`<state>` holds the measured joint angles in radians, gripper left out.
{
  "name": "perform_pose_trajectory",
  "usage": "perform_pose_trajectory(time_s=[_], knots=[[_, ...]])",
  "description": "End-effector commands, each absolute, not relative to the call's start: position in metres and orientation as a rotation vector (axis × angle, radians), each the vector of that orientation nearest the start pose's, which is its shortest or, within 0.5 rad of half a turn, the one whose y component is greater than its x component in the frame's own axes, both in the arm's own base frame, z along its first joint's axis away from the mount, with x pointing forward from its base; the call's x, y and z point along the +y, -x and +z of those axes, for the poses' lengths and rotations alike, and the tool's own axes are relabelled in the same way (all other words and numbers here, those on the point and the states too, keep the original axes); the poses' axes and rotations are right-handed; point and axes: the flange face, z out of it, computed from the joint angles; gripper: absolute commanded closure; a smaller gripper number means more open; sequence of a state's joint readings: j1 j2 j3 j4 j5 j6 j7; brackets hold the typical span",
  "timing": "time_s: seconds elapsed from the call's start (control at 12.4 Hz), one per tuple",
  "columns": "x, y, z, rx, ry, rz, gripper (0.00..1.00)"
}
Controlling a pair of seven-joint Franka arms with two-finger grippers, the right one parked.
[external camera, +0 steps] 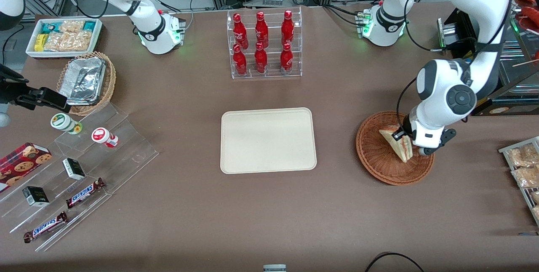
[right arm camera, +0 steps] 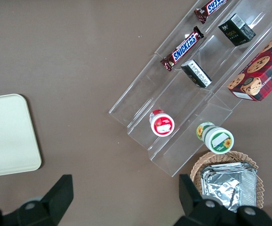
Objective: Place sandwich from basket to tray
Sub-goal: 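Close the left gripper on the sandwich's wrapped edge, then lift the sandwich and carry it with the left gripper over the tray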
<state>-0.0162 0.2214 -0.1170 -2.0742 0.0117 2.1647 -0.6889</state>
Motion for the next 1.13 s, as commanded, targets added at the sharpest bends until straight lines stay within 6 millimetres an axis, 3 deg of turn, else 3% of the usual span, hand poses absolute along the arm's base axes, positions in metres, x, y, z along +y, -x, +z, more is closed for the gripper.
perform_pose_trajectory(time_s=[0.0, 0.24, 0.48, 0.64, 0.72, 1.05], knots=[[-0.104, -0.576, 0.348, -0.687, 3.03, 0.212, 1.0], [-0.151, -0.572, 0.344, -0.544, 3.076, 0.224, 1.0], [-0.213, -0.562, 0.336, -0.376, 3.122, 0.267, 1.0], [-0.265, -0.552, 0.326, -0.265, 3.154, 0.303, 1.0], [-0.302, -0.543, 0.323, -0.223, 3.159, 0.307, 1.0], [-0.394, -0.529, 0.298, -0.242, 3.107, 0.238, 1.0]])
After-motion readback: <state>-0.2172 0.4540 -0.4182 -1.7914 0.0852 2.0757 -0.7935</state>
